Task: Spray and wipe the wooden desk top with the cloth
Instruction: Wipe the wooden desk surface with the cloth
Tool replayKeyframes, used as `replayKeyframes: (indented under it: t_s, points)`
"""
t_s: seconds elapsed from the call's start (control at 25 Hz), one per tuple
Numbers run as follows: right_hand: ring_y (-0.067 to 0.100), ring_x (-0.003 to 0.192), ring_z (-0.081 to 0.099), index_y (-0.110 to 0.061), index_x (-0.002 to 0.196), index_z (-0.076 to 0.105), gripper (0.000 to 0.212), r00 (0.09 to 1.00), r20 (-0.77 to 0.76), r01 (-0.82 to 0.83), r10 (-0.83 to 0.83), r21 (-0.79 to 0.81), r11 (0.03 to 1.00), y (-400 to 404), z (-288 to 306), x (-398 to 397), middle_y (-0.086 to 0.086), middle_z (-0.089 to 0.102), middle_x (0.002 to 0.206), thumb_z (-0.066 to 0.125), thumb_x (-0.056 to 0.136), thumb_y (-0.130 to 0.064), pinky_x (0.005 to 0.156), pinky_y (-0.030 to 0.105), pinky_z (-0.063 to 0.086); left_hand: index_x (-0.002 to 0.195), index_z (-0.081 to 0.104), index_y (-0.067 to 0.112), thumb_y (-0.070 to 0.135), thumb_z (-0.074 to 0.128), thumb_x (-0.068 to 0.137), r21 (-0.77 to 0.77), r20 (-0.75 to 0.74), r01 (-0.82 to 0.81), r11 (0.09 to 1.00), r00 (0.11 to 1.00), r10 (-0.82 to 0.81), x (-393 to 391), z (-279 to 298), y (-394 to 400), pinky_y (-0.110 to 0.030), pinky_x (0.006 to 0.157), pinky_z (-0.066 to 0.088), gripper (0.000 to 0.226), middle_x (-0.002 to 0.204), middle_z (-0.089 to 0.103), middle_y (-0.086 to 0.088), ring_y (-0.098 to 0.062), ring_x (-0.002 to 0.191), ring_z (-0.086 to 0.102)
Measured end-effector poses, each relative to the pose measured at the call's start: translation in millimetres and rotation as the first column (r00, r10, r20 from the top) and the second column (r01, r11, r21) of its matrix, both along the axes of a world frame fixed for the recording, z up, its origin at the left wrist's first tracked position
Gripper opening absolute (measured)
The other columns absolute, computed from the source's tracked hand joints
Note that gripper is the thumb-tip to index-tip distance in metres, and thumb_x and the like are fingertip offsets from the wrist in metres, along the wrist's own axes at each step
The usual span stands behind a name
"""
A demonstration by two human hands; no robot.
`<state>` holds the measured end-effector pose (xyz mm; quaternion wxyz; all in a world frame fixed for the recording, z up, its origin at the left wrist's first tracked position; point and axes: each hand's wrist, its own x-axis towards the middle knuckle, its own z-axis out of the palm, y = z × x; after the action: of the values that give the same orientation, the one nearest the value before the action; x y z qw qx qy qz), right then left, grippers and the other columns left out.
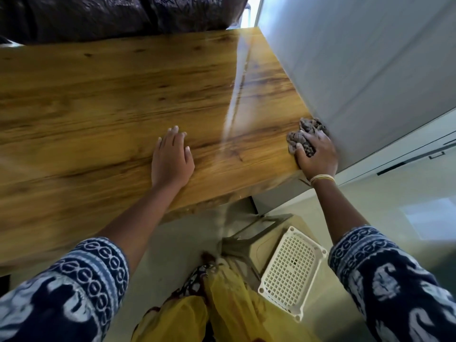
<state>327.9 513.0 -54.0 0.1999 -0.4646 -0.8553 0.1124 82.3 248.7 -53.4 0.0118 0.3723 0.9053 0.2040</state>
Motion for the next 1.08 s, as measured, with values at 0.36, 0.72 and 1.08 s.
replayKeyframes:
  t_s: [0.36,0.72,1.08]
  points:
    - [0.028,0.133,0.045,-0.03,0.127,0.065,0.048,0.97,-0.007,-0.243,0.242,-0.011,0.97,-121,-8,-50,0.006,0.055,0.14,0.046,0.087,-0.049,0.107,0.046,0.037,0.135,0.048,0.007,0.017,0.043,0.098,0.003,-0.014,-0.014,1.0,1.0,0.014,1,-2,2,-0.043,0.119,0.022,0.039,0.151,0.04,-0.013,-0.026,0.144,0.031]
    - [0.03,0.141,0.035,-0.03,0.138,0.054,0.06,0.979,0.121,-0.158,0.166,-0.069,0.985,5,6,-24,0.009,0.042,0.152,0.037,0.086,-0.054,0.114,0.045,0.032,0.139,0.047,0.006,0.018,0.044,0.1,-0.03,0.042,0.03,0.999,0.999,-0.029,23,2,-37,-0.042,0.118,0.024,0.041,0.153,0.036,-0.013,-0.025,0.144,0.03]
    - [0.037,0.146,0.02,-0.024,0.147,0.043,0.055,0.976,0.211,0.075,-0.051,-0.108,0.991,-123,7,-92,0.02,0.03,0.156,0.041,0.095,-0.043,0.118,0.049,0.017,0.136,0.049,0.005,0.029,0.035,0.098,-0.049,-0.044,0.107,0.993,0.993,-0.109,36,-1,-133,-0.043,0.113,0.034,0.047,0.146,0.045,-0.013,-0.027,0.138,0.04]
